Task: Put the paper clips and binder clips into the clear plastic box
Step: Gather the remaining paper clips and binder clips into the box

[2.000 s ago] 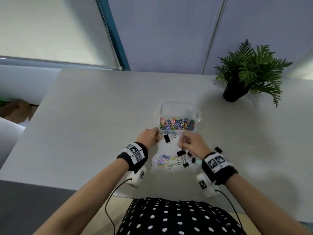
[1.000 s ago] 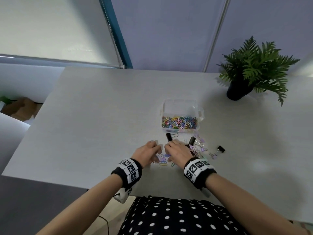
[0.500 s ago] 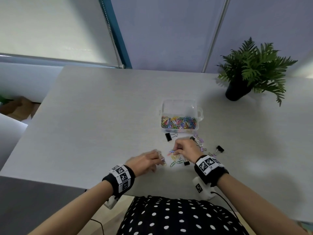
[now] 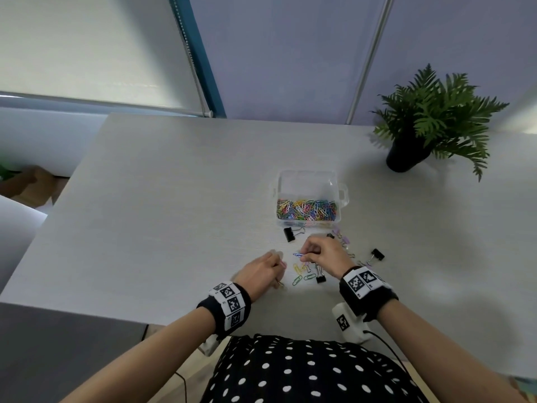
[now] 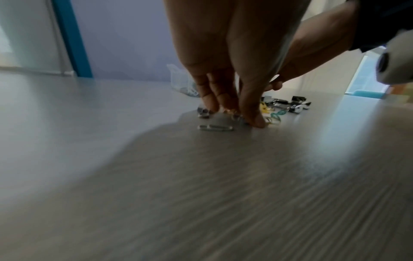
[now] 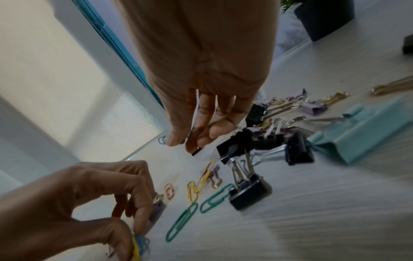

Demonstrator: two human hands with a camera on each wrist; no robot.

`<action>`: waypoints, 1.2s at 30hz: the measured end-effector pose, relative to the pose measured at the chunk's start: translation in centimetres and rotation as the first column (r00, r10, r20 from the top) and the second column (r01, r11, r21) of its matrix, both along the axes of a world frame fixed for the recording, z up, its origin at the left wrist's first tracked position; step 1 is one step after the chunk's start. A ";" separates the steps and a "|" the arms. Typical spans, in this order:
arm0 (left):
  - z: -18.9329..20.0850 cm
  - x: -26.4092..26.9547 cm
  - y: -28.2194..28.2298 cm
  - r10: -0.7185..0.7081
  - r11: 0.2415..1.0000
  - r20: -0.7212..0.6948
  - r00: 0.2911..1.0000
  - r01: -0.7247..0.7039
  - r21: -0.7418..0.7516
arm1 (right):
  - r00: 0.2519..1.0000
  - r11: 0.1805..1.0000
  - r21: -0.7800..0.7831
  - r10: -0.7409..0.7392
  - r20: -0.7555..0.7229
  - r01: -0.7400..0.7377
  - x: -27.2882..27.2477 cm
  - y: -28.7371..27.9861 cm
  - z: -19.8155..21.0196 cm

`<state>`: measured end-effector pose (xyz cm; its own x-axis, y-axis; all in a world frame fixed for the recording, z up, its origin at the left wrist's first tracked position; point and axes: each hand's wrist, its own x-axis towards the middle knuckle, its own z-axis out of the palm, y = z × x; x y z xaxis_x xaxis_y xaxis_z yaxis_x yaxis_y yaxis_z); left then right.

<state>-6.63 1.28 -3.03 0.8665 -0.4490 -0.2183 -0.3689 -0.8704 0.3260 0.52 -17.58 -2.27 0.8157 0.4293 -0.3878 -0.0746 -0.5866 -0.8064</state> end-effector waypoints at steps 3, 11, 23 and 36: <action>0.3 -0.3 -0.7 -0.080 0.985 0.033 0.996 0.074 0.159 | 1.000 1.000 0.018 -0.020 -0.006 0.020 0.0 0.1 0.1; -0.1 -0.9 -0.6 -0.237 0.959 0.179 0.955 0.201 0.198 | 0.994 0.988 0.131 -0.067 -0.082 0.078 0.3 -0.1 0.9; 5.7 8.4 -1.7 0.368 0.846 -0.166 0.915 -0.403 -0.349 | 0.968 0.946 0.206 -0.251 -0.018 0.249 3.8 -2.5 2.8; 6.1 13.7 -3.3 0.348 0.903 -0.185 0.919 -0.382 -0.195 | 0.943 0.984 -0.100 -0.111 0.313 0.149 8.2 -0.4 3.7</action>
